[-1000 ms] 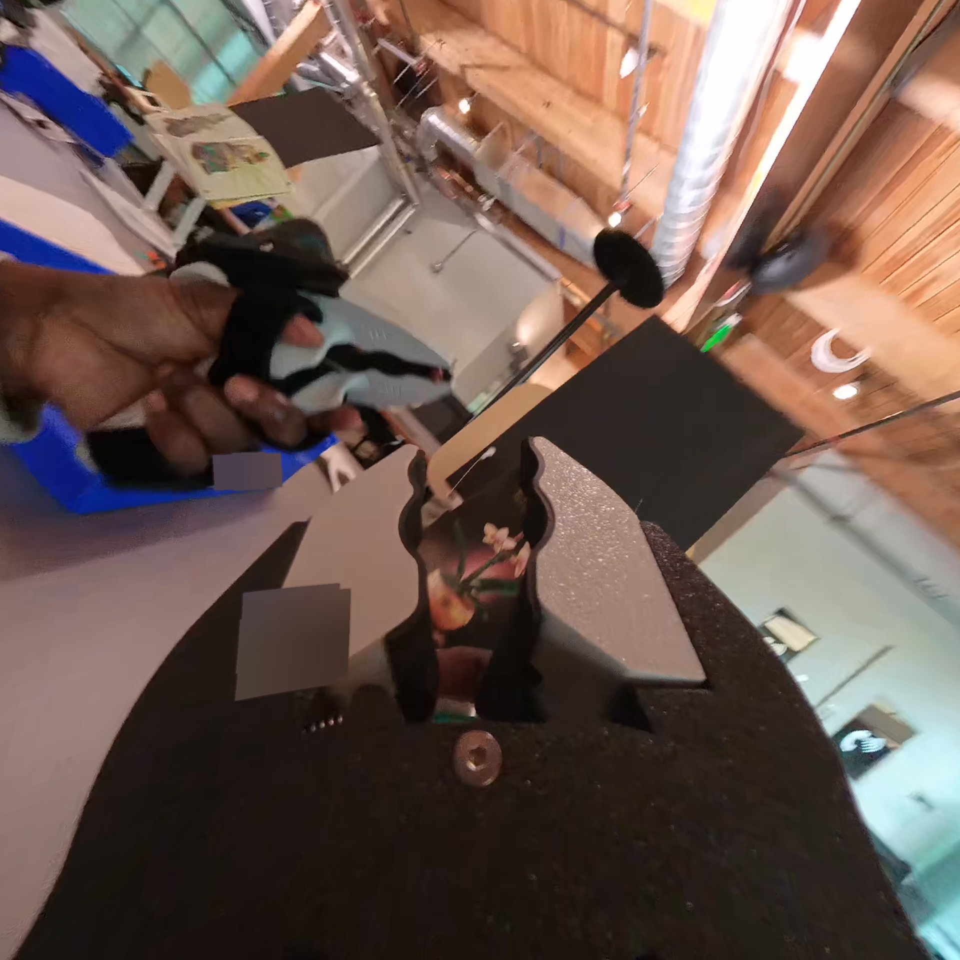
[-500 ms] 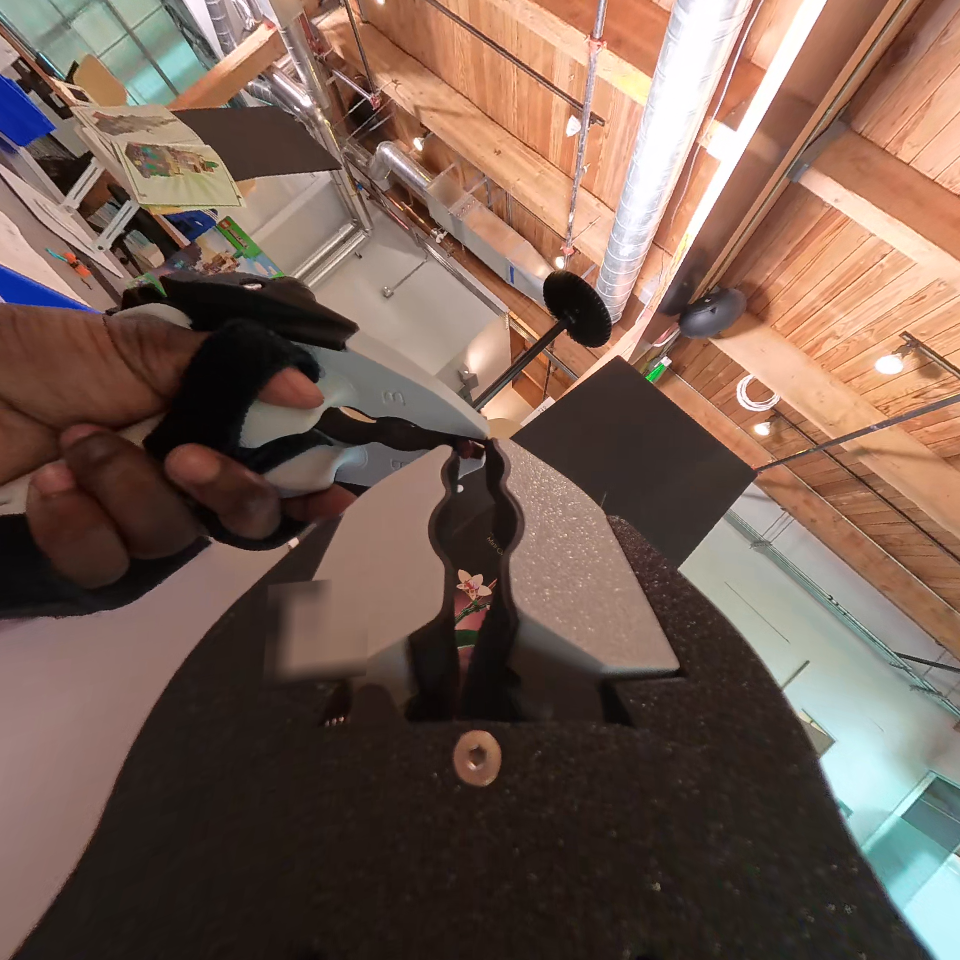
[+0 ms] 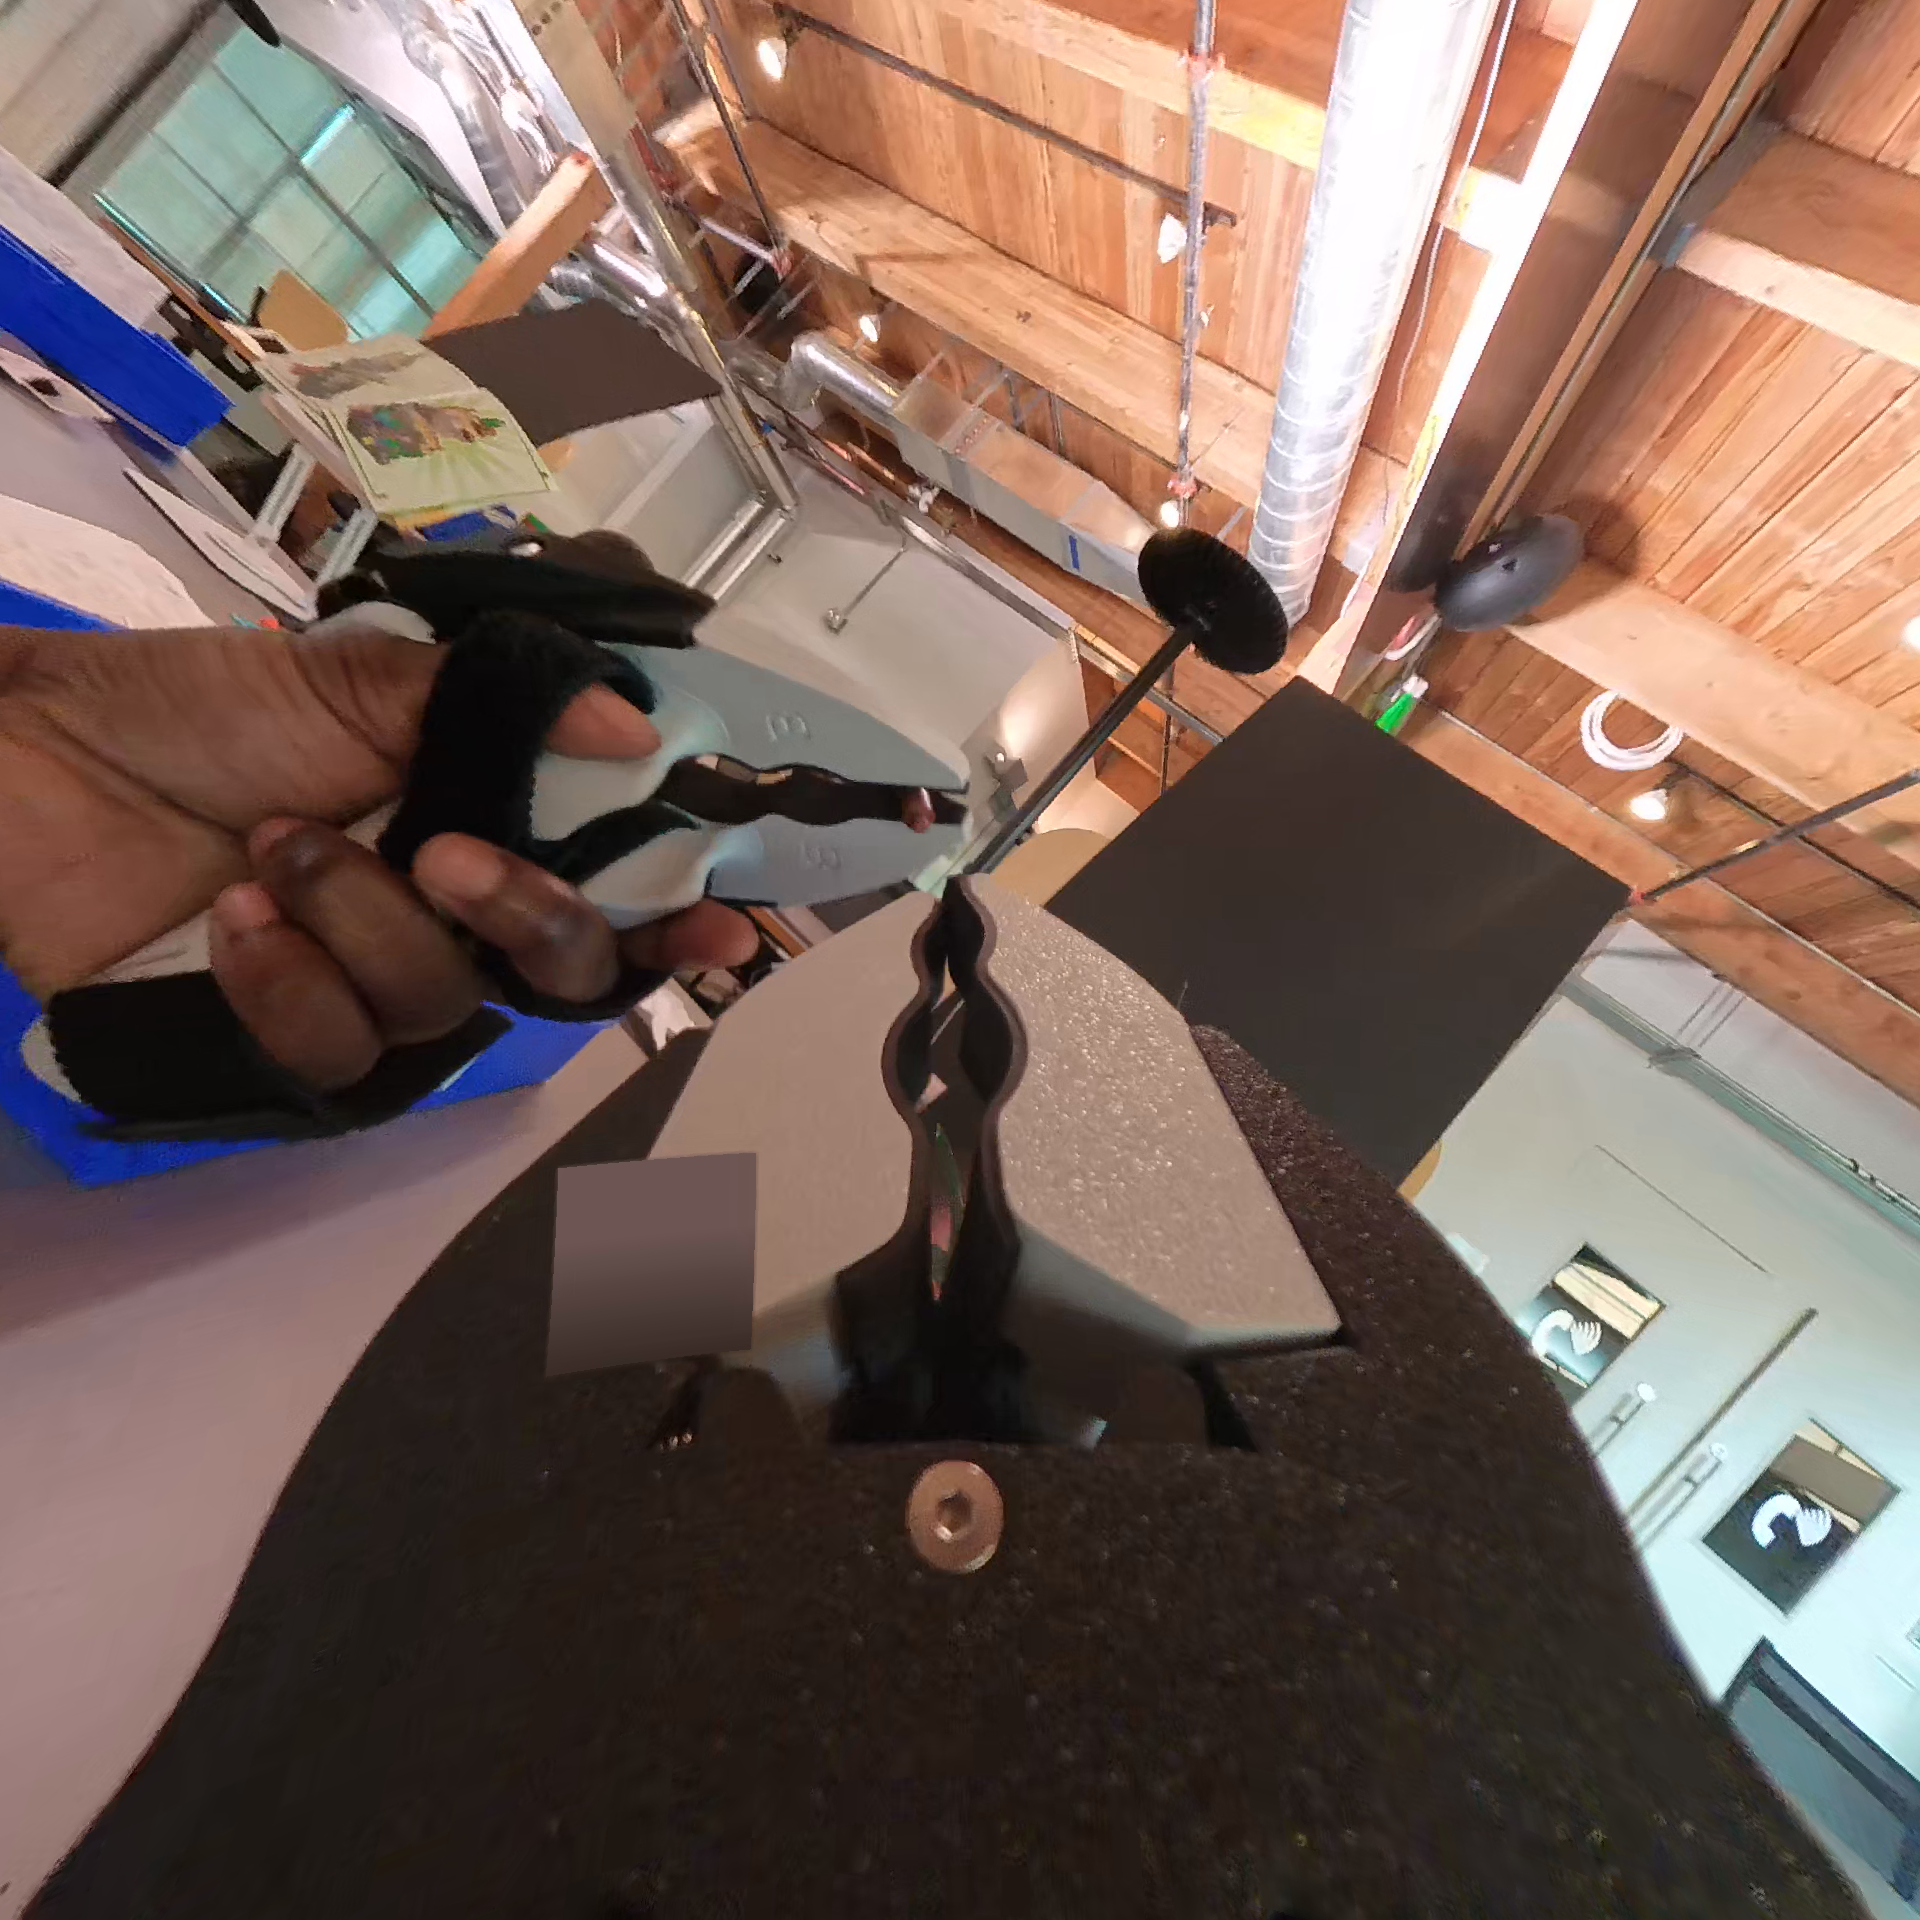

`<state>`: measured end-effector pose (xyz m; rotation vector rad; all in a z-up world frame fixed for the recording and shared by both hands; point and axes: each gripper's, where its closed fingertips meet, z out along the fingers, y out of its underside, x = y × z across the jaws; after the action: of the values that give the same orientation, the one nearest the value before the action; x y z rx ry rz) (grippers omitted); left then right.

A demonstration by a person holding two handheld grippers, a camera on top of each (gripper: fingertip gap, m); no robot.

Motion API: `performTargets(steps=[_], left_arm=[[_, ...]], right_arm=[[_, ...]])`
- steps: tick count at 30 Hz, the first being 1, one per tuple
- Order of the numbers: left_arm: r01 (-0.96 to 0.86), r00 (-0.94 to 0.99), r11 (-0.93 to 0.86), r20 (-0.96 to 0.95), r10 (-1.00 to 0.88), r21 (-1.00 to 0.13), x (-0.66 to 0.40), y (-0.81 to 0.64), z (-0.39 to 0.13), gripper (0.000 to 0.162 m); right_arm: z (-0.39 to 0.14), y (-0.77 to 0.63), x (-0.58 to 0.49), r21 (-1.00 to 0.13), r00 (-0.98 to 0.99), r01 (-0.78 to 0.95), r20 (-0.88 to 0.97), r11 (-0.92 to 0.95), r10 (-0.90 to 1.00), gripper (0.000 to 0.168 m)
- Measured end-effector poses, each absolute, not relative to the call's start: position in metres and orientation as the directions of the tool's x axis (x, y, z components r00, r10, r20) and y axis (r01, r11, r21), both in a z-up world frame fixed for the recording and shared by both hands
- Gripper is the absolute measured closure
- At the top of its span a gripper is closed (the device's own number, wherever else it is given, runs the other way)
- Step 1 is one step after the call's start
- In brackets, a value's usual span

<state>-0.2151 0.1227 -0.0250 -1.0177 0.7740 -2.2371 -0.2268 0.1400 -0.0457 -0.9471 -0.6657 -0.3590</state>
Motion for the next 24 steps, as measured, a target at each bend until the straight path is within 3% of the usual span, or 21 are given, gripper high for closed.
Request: performTargets(steps=[1, 24], left_arm=[[0.248, -0.550, -0.671, 0.469, -0.691, -0.699, -0.2144, 0.1217, -0.0251, 0.157], [0.221, -0.560, -0.702, 0.501, -0.660, -0.677, -0.2076, 0.1161, -0.0275, 0.157]], right_arm=[[-0.0447, 0.1385, -0.2283, -0.618, 0.750, 0.550, 0.661, 0.561, -0.007, 0.166], [-0.0388, 0.1444, -0.2333, -0.576, 0.740, 0.584, 0.667, 0.572, -0.084, 0.162]])
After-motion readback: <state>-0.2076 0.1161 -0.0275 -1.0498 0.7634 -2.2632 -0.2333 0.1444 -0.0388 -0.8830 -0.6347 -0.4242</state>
